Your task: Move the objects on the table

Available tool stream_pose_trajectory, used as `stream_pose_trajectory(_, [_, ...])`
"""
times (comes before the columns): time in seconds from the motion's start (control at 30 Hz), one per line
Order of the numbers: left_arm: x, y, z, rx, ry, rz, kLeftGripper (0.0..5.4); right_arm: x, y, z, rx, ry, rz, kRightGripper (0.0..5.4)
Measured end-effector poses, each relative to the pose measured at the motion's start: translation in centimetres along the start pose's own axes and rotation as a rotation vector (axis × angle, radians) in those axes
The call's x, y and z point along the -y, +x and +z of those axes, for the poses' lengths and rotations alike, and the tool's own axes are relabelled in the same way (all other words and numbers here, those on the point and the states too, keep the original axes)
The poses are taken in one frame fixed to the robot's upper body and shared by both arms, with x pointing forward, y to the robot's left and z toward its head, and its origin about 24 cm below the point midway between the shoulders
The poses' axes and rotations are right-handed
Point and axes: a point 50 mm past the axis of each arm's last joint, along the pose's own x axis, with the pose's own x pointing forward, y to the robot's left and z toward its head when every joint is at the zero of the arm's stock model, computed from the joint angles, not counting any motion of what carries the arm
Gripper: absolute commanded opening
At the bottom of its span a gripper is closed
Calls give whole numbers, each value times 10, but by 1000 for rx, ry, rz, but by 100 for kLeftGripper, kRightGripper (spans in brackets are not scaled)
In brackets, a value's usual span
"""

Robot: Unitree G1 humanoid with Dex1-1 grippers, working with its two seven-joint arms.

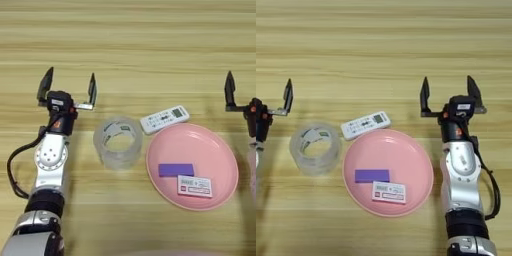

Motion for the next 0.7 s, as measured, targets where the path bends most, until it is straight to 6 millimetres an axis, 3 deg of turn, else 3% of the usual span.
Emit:
stream_pose_trajectory(0.43, [-11,-2,-4,-4,-53,70,538,6,-20,-34,-164,-6,-16,540])
stream_pose_trajectory(0.7, [-13,-2,-4,5,-63,73,538,9,-23,-41,-183,23,-37,540])
